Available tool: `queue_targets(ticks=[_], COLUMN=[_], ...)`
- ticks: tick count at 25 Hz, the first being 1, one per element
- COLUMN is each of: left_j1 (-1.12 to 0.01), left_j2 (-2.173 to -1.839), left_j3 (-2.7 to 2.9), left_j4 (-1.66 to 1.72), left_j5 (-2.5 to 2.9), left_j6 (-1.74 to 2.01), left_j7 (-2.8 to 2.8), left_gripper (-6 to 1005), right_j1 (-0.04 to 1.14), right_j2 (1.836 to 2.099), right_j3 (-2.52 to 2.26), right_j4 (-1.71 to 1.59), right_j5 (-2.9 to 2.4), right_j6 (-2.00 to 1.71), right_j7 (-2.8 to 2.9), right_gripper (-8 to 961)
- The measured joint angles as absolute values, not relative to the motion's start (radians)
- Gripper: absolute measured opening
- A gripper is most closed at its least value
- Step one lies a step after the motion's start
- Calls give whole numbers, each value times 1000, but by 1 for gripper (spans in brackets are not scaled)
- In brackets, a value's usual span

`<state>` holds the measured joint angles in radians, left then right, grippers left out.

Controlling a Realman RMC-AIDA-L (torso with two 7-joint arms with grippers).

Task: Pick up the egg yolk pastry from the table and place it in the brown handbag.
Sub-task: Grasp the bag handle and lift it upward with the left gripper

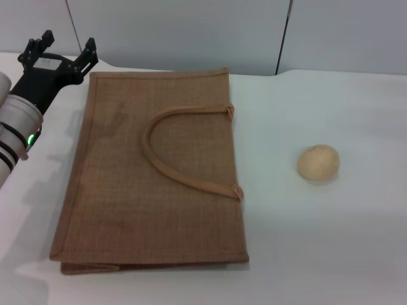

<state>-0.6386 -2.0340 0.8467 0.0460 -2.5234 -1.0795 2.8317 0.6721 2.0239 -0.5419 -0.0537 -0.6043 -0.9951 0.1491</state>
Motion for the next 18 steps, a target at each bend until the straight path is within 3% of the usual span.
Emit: queue_targets(ticks=[18], left_j1=[-643], left_j2=[-2034], left_j3=[847], left_j4=[46], left_j5=[-2523], left_j6=[-1079], left_j7=[2823], left_gripper=[879], right_j1=[687], right_j2=[2022], right_j3=[-541], right_j4=[-64], right_j5=[-604], right_j6=[-931], right_j7=[143], right_gripper=[861])
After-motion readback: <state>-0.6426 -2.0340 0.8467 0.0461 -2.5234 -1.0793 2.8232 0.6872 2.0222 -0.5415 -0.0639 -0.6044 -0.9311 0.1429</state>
